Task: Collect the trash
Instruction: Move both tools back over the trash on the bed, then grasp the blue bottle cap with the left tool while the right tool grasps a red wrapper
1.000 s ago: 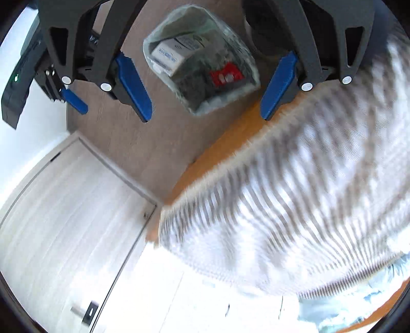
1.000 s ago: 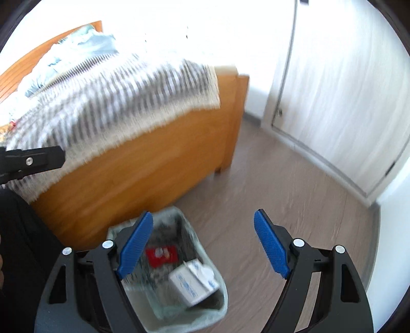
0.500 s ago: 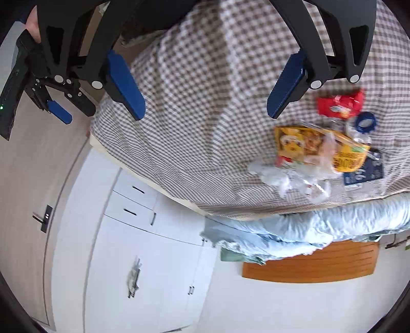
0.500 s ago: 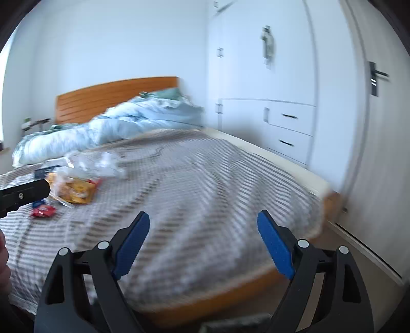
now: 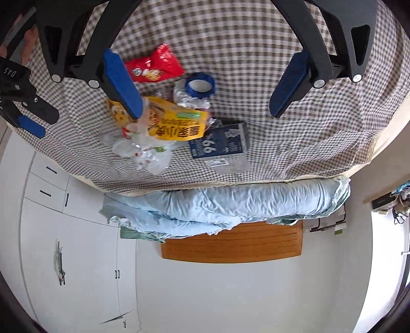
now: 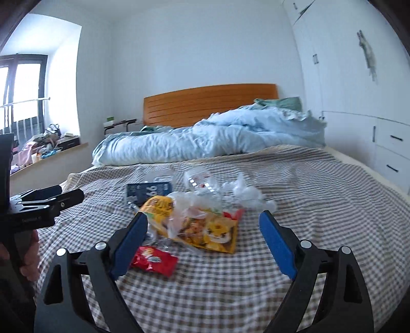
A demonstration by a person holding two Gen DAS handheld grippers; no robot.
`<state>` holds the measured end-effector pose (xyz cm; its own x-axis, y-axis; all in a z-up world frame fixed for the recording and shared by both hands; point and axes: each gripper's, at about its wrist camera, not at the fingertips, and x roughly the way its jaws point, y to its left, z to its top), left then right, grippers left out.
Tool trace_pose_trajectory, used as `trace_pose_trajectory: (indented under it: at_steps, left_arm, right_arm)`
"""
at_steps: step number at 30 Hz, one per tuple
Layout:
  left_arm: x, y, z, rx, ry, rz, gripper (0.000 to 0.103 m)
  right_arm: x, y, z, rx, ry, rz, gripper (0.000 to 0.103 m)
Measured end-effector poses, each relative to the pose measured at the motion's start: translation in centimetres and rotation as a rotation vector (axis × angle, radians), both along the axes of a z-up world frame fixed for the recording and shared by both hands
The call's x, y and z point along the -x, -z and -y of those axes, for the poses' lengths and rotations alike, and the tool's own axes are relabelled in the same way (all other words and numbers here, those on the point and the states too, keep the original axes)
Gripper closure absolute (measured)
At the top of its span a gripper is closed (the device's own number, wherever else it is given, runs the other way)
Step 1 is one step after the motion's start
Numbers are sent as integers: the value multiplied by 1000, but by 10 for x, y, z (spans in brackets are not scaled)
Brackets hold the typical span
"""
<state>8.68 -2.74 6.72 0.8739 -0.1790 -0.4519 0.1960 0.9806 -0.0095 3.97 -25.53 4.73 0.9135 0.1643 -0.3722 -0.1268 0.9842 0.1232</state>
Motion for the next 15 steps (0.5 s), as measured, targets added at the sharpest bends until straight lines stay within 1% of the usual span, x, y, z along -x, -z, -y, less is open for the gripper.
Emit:
trace_pose_trajectory:
  at_steps: [2, 4, 6, 8, 11, 13, 15]
  left_arm:
    - [-5, 9, -15, 33, -41, -17, 7]
    - [-10, 20, -26, 71, -46, -65, 7]
    - [-13, 34, -39, 88, -53, -102, 7]
    - [-17, 51, -45, 53, -95, -160, 7]
    - [-26, 63, -45, 20, -137, -231, 7]
    - [-26, 65, -43, 18, -139, -228, 7]
    - [-26, 65, -42, 1, -136, -221, 7]
  right_arm:
    - [-12, 11, -21, 18, -43, -17, 18]
    - [-15, 30, -39, 57, -119, -36, 18]
    - [-18, 49, -52, 117, -159, -101, 18]
    - [-23, 60, -55, 99, -194, -152, 18]
    - [-33, 68, -57, 90, -194, -202, 18]
    - [-41, 73, -58, 75, -201, -248, 18]
    - [-49, 77, -62, 82, -213, -304, 18]
